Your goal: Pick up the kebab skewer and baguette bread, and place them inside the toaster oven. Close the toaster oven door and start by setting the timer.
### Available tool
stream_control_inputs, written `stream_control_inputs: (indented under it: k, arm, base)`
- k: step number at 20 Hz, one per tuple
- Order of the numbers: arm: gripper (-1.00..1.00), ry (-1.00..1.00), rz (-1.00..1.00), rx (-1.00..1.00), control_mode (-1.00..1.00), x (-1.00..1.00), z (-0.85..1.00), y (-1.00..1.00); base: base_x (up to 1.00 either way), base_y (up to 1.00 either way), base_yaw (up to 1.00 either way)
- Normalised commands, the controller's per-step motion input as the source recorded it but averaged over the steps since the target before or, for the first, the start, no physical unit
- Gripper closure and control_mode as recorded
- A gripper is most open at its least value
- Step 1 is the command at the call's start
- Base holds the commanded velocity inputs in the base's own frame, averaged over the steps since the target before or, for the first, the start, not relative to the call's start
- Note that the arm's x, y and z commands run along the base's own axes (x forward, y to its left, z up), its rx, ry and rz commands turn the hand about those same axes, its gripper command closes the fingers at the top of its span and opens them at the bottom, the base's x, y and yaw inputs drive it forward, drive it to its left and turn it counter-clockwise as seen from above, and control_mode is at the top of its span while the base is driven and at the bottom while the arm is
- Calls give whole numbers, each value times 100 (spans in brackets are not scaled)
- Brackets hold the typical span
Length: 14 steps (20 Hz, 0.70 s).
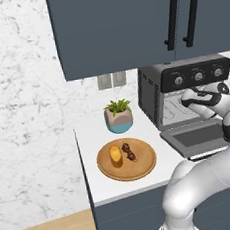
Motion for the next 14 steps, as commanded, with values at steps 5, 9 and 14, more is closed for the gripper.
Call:
stream_control_inputs:
  k: [5,9,14]
  arm:
    - [-100,12,0,0,-100,-38,-73,0]
    - [-100,7,0,0,-100,-42,-74,0]
    - [-100,5,0,0,-100,-49,-72,0]
  base:
    - [0,0,0]
    - [0,0,0]
    - [0,0,0]
